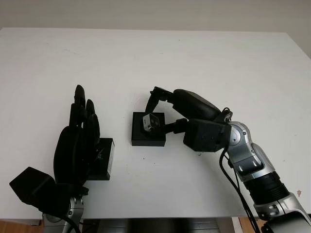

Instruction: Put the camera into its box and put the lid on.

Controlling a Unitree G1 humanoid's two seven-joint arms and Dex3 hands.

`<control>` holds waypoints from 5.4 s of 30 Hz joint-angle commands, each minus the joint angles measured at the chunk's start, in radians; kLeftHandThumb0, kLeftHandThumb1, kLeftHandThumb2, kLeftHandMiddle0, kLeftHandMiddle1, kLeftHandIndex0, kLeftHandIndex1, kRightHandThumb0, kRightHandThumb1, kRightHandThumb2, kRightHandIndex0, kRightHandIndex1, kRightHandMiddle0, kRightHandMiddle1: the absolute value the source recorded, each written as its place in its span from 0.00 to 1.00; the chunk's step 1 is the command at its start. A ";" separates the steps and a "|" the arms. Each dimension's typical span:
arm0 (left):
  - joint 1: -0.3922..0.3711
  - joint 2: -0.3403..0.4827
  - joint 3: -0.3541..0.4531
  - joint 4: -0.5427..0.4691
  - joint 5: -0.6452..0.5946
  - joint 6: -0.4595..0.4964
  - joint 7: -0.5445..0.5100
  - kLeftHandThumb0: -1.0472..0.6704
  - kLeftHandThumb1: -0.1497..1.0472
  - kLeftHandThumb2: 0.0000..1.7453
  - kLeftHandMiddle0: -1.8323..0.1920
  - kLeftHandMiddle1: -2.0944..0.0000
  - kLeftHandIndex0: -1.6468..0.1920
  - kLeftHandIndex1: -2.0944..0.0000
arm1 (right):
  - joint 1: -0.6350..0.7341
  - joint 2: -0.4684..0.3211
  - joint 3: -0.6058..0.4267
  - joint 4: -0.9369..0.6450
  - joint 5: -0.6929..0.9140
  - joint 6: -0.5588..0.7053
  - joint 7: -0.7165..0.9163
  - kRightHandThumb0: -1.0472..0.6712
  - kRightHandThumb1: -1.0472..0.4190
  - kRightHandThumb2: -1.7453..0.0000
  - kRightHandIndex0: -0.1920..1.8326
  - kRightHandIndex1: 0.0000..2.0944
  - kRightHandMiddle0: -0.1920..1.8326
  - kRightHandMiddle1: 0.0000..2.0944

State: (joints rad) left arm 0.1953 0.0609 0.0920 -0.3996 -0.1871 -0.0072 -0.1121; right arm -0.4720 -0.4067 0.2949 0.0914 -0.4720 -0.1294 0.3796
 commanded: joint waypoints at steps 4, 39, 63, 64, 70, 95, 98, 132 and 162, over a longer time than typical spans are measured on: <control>0.018 -0.009 -0.011 -0.011 0.008 -0.006 0.008 0.15 1.00 0.33 1.00 1.00 1.00 1.00 | 0.015 -0.048 0.028 -0.054 -0.067 -0.033 0.010 0.28 0.06 0.97 0.10 0.01 0.11 0.34; 0.017 0.055 0.075 -0.105 -0.007 0.010 -0.002 0.16 1.00 0.31 1.00 1.00 1.00 1.00 | 0.014 -0.002 -0.212 -0.078 0.293 -0.022 -0.037 0.20 0.00 0.87 0.11 0.03 0.13 0.10; 0.096 0.676 0.585 -0.184 0.002 0.279 -0.343 0.11 0.85 0.02 0.87 0.99 0.89 0.99 | -0.044 0.054 -0.410 0.024 0.694 0.336 0.073 0.22 0.00 0.84 0.11 0.03 0.13 0.05; 0.108 0.697 0.579 -0.178 0.025 0.246 -0.375 0.11 0.84 0.02 0.89 0.99 0.90 0.99 | -0.042 0.059 -0.423 0.025 0.707 0.333 0.066 0.23 0.00 0.83 0.11 0.03 0.12 0.04; 0.142 0.776 0.538 -0.149 0.100 0.204 -0.517 0.16 0.79 0.02 0.96 0.99 0.97 0.99 | -0.023 0.057 -0.445 0.002 0.715 0.352 0.023 0.26 0.00 0.81 0.11 0.03 0.13 0.05; 0.054 0.799 0.263 -0.012 0.336 -0.009 -0.553 0.18 0.82 0.03 0.99 0.98 1.00 0.99 | -0.019 0.043 -0.413 0.018 0.634 0.335 -0.007 0.27 0.00 0.82 0.11 0.03 0.14 0.04; 0.033 0.789 0.239 0.009 0.359 -0.030 -0.523 0.19 0.83 0.03 0.98 0.97 0.99 0.99 | -0.020 0.045 -0.412 0.021 0.622 0.333 -0.008 0.28 0.00 0.82 0.11 0.03 0.15 0.04; -0.009 0.862 0.197 -0.026 0.472 0.106 -0.619 0.21 0.83 0.03 0.85 0.97 0.94 0.98 | -0.018 0.052 -0.420 0.022 0.611 0.310 -0.023 0.30 0.00 0.83 0.12 0.03 0.17 0.04; 0.005 0.817 0.129 0.002 0.507 0.078 -0.555 0.24 0.81 0.03 0.95 0.49 0.76 0.96 | -0.019 0.047 -0.421 0.023 0.597 0.280 -0.025 0.32 0.00 0.83 0.14 0.03 0.18 0.04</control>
State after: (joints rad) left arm 0.1818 0.8678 0.2496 -0.4032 0.3145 0.0651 -0.6459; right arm -0.4867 -0.3524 -0.1230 0.1343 0.1233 0.1525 0.3573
